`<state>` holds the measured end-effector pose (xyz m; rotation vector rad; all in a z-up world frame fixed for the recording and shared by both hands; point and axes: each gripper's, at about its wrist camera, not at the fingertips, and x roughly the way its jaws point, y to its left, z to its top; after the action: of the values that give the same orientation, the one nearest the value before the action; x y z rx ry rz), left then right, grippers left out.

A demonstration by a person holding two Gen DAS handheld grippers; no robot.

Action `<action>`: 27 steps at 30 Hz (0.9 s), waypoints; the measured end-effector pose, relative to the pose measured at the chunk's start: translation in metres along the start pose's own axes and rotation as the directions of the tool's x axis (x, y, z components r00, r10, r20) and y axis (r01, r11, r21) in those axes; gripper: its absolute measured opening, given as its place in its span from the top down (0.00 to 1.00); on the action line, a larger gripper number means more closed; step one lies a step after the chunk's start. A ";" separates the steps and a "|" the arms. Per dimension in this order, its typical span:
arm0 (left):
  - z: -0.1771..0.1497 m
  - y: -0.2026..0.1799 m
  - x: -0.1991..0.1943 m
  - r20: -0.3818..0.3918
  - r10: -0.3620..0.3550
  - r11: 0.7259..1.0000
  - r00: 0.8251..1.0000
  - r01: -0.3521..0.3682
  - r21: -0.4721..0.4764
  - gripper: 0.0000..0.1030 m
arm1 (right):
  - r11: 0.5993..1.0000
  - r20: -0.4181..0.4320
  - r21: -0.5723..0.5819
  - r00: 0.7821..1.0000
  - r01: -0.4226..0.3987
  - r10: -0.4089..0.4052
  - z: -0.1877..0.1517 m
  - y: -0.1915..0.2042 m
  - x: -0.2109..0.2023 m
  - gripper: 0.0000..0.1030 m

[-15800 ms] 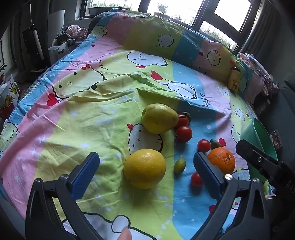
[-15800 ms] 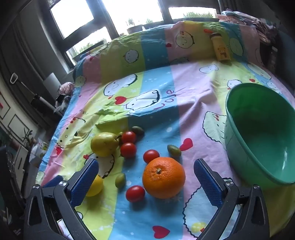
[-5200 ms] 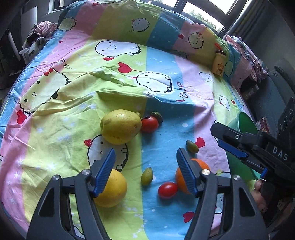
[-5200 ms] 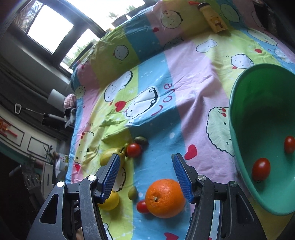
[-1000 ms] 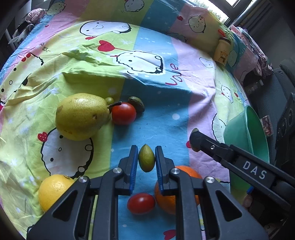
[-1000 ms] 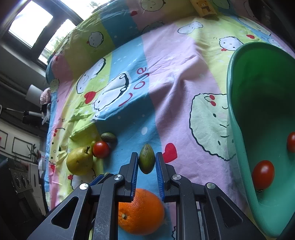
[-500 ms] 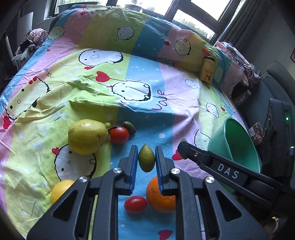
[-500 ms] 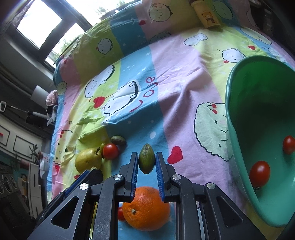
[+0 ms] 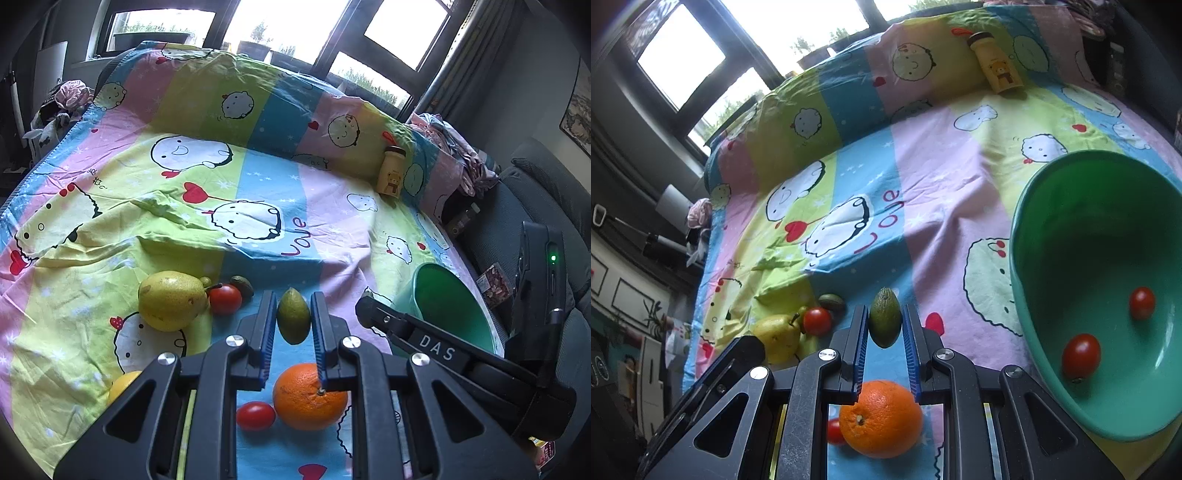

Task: Organize fruits
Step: 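Lift the green fruit with the right gripper and carry it toward the basin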

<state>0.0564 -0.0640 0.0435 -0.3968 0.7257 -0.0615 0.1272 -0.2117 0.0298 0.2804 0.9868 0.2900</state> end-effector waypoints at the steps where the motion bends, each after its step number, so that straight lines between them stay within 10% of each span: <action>1: 0.000 -0.001 -0.001 0.003 -0.001 1.000 1.000 0.001 0.002 0.82 | 1.000 0.007 0.001 1.000 0.004 -0.004 0.000 0.000 -0.002 0.80; 27: -0.004 -0.033 -0.016 0.067 -0.084 0.992 0.994 0.077 0.101 0.82 | 0.998 0.184 0.021 0.981 0.052 -0.055 0.002 -0.007 -0.048 0.80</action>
<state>0.0446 -0.0926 0.0638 -0.3323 0.6333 -0.1574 0.1049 -0.2363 0.0659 0.2892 0.8123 0.2030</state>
